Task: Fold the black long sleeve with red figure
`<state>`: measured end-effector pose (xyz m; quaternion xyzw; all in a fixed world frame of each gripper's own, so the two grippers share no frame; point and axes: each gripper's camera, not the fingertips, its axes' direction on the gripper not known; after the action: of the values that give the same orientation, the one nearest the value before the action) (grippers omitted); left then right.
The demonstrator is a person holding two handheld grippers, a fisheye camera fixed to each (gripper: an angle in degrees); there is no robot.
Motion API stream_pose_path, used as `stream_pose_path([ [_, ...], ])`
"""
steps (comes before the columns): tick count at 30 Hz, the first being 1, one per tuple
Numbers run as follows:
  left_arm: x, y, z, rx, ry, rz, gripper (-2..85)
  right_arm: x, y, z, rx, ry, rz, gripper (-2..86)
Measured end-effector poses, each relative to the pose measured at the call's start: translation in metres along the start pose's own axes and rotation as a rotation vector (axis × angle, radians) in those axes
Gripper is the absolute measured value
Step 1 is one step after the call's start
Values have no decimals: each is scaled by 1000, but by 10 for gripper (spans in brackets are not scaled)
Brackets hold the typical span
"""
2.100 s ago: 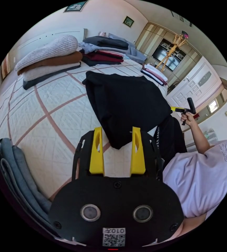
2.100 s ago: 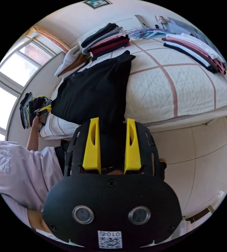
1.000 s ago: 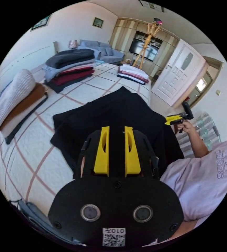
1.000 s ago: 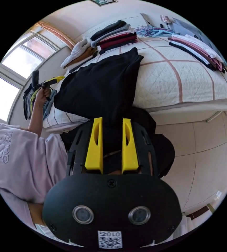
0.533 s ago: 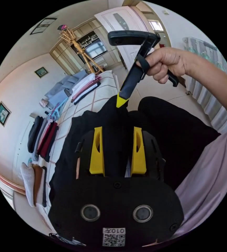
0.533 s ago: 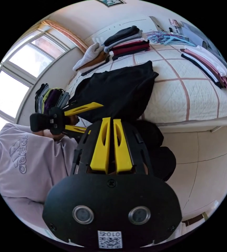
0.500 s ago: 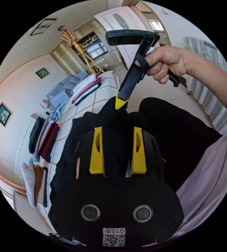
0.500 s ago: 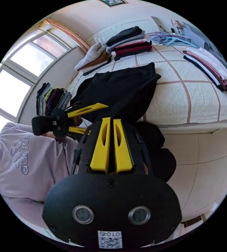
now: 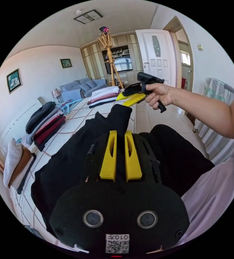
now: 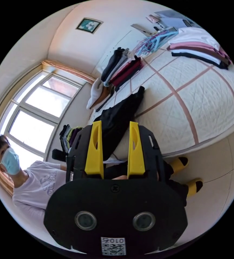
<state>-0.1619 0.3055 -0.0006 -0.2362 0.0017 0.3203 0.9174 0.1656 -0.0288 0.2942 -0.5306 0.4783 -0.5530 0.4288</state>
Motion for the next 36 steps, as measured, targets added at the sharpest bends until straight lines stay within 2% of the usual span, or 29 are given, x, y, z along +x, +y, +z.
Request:
stream_pose_path([
  [7,2,9,0,-1,9,16,42,31,-70,68,-206,-11,102,148],
  [11,-7,15,-5,4,17,-1,41,23,-84,102,-237,-76,105,113],
  [15,-21,21,-18,12,-6,-24,40,0,-87,118,-232,4,129,67],
  [17,-35,27,-31,30,-13,-59,39,-39,-91,128,-229,127,70,58],
  [20,-76,52,-67,81,29,-204,35,-112,-99,148,-210,225,-57,57],
  [24,-149,137,-131,212,128,-578,27,-223,-108,208,-226,323,-270,56],
  [28,-172,239,-167,310,111,-934,23,-321,-106,347,-358,442,-494,55],
  [32,-190,296,-161,315,137,-1179,23,-326,-97,493,-566,551,-485,55],
  [34,-199,322,-162,352,215,-1272,23,-322,-90,525,-605,560,-460,56],
  [36,-198,325,-165,334,229,-1251,23,-325,-85,535,-612,541,-450,57],
])
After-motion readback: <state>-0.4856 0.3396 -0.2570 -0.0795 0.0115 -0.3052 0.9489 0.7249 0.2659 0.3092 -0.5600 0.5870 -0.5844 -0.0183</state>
